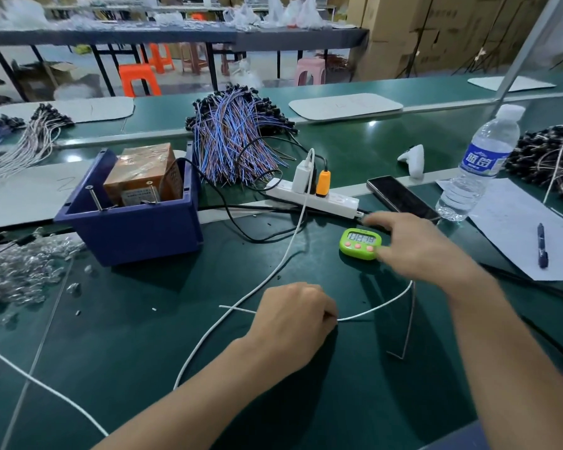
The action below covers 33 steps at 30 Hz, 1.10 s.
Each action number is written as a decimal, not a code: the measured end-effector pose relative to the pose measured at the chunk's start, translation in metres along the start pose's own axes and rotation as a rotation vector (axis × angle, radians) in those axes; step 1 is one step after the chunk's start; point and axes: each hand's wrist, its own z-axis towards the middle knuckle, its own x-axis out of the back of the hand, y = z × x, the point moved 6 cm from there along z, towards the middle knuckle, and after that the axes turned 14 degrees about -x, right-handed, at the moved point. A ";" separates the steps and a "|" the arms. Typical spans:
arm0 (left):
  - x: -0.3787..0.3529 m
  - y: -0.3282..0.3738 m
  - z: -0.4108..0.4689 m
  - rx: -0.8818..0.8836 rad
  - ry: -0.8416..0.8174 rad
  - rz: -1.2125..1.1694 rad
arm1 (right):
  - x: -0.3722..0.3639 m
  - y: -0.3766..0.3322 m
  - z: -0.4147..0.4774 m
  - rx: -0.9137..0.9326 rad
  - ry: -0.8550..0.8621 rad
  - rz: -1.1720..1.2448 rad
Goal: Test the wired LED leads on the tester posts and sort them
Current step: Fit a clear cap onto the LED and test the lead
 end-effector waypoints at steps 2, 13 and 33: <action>-0.003 0.004 0.003 0.029 0.006 -0.036 | -0.016 -0.016 0.010 0.016 0.046 0.013; 0.076 -0.093 -0.067 0.482 0.251 -0.245 | -0.051 -0.119 -0.036 0.365 0.084 0.419; 0.163 -0.141 -0.215 0.939 0.348 0.141 | -0.116 -0.248 -0.159 0.663 -0.289 0.406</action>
